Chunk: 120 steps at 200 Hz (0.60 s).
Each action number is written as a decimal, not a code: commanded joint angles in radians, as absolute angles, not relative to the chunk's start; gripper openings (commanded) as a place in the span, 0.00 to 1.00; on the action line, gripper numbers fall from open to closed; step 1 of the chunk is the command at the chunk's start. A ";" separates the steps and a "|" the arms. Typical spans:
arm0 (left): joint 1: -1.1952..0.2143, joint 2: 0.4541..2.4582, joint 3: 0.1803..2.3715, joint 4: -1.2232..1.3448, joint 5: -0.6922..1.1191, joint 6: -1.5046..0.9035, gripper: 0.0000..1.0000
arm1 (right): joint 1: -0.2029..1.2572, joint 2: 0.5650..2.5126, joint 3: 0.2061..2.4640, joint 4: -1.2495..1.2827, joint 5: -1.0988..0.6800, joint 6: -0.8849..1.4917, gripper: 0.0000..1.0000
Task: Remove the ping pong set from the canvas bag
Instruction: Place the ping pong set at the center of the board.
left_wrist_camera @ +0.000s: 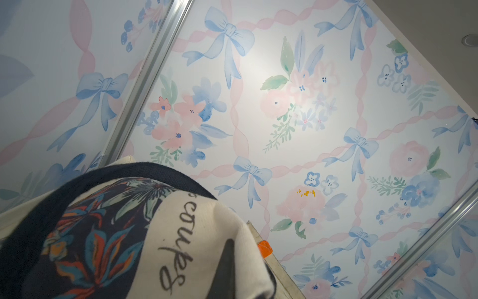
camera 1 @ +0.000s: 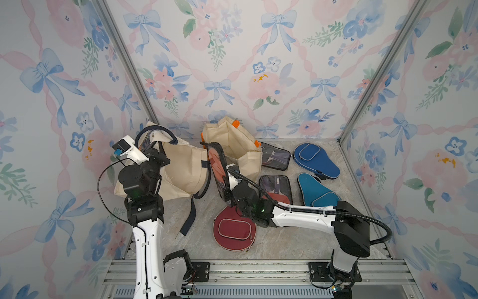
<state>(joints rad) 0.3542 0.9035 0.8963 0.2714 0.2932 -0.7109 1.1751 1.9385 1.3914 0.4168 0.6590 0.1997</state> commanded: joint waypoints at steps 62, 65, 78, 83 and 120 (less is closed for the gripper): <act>0.301 0.821 1.030 0.283 0.328 -0.738 0.00 | 1.145 1.955 1.453 0.422 0.636 0.282 0.01; 0.300 0.820 1.035 0.280 0.327 -0.738 0.00 | 1.144 1.954 1.453 0.421 0.635 0.282 0.01; 0.298 0.814 1.058 0.272 0.327 -0.745 0.00 | 1.144 1.948 1.445 0.420 0.639 0.284 0.01; 0.296 0.813 1.067 0.272 0.325 -0.750 0.00 | 1.146 1.945 1.439 0.424 0.639 0.285 0.01; 0.287 0.804 1.124 0.265 0.302 -0.771 0.00 | 1.142 1.923 1.418 0.428 0.640 0.291 0.01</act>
<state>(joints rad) 0.2977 0.8337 1.0561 0.1917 0.2966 -0.7341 1.1500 1.9465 1.4166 0.3744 0.6376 0.2737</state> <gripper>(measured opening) 0.071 0.131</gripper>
